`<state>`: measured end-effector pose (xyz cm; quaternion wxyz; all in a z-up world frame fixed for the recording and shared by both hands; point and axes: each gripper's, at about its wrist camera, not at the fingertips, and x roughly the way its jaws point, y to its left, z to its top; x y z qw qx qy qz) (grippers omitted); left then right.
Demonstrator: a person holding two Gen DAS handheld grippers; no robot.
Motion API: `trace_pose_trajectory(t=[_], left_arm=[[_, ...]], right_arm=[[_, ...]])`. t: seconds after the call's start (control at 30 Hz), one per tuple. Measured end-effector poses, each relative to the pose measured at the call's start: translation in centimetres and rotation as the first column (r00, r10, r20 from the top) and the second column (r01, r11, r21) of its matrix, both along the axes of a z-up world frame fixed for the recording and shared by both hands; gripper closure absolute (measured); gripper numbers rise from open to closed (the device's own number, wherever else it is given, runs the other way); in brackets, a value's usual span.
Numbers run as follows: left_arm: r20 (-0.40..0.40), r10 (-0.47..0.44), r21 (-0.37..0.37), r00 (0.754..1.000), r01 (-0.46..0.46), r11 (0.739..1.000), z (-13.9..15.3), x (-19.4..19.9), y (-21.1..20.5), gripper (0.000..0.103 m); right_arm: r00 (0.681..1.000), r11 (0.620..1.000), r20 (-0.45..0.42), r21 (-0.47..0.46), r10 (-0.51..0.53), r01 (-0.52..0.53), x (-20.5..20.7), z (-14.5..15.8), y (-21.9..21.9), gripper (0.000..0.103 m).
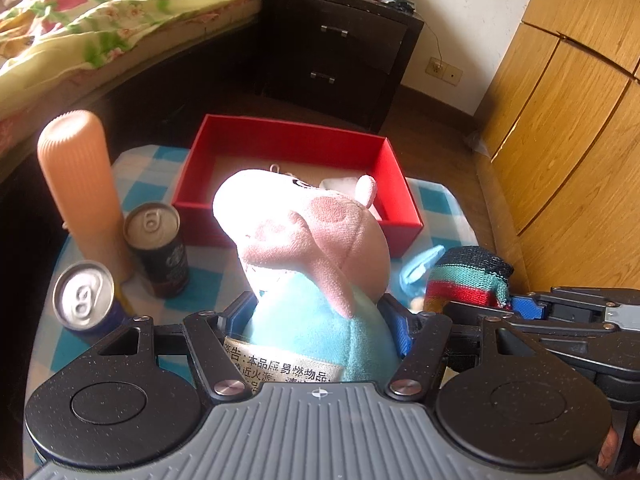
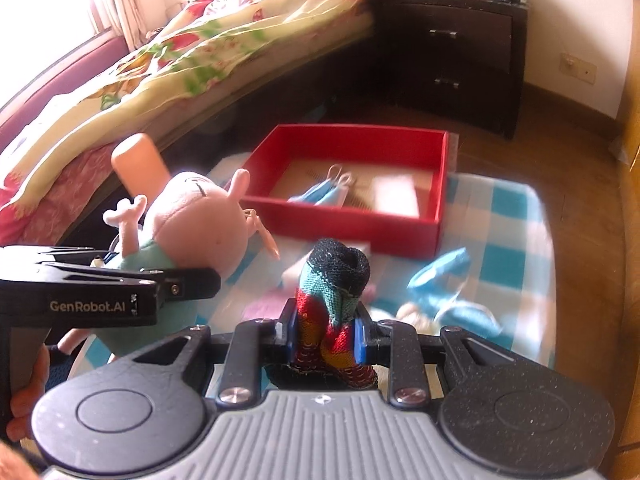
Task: Organize soft objects
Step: 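Lift the pig plush and sock and carry both tools over the red box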
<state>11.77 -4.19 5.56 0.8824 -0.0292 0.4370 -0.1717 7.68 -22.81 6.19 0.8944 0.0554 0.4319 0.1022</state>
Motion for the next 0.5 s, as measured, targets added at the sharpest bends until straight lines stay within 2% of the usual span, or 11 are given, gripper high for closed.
trace_pose_trajectory(t=[0.5], left_arm=[[-0.001, 0.003, 0.003, 1.0, -0.003, 1.0, -0.5, 7.3, -2.4, 0.037]], right_arm=[[0.999, 0.998, 0.021, -0.024, -0.05, 0.05, 8.5, -0.2, -1.5, 0.098]])
